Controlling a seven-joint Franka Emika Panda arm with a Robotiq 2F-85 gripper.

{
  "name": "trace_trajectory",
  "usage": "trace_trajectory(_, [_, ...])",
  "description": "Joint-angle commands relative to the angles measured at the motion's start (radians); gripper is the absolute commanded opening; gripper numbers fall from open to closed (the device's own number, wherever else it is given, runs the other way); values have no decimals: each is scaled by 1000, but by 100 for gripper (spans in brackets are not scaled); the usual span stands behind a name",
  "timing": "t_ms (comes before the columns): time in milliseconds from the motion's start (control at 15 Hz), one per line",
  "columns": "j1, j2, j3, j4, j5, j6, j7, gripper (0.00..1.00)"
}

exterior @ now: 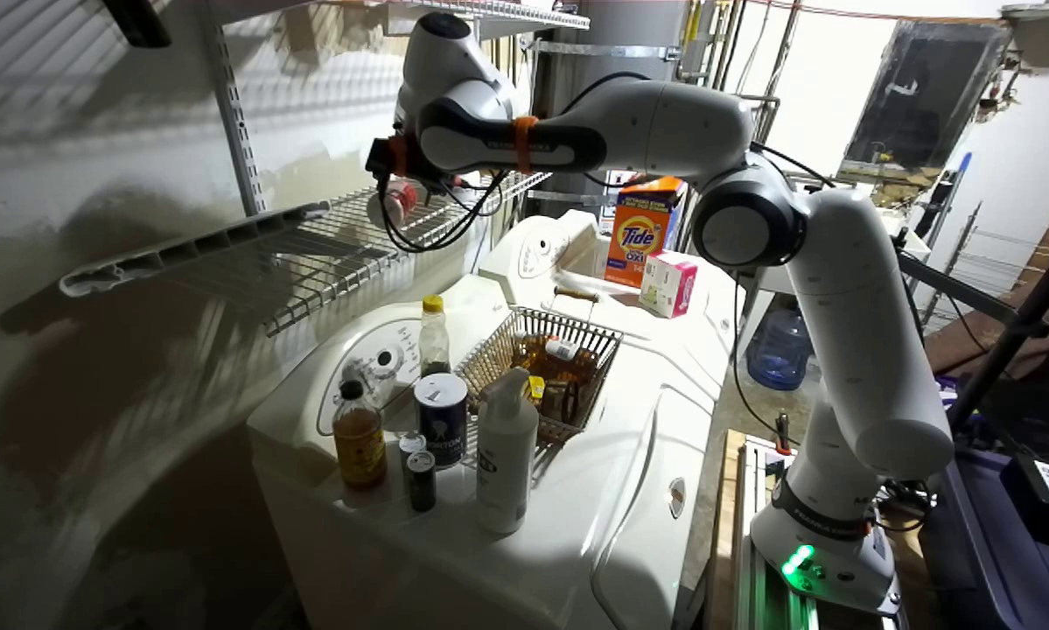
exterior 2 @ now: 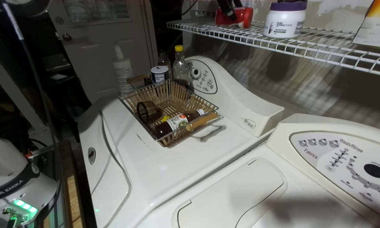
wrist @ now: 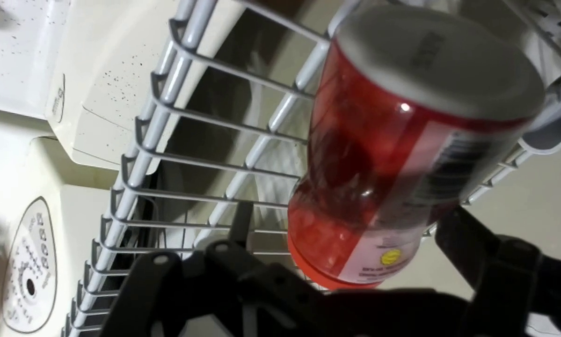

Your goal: Place the container on the left side of the bottom shelf upright.

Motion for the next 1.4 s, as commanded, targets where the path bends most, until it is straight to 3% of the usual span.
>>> trace_trajectory(0, [-8, 52, 1, 81, 21, -39, 16, 83])
trace_trajectory(133, [-9, 60, 1, 94, 19, -38, 19, 57])
trace_trajectory(267, [-8, 66, -6, 91, 6, -31, 21, 45])
trace_trajectory(467, [-10, 58, -5, 76, 7, -20, 20, 39])
trace_trajectory(733, [1, 18, -10, 25, -25, 55, 8, 39])
trace_trajectory(1333, [59, -115, -89, -242, -273, 417, 36, 39])
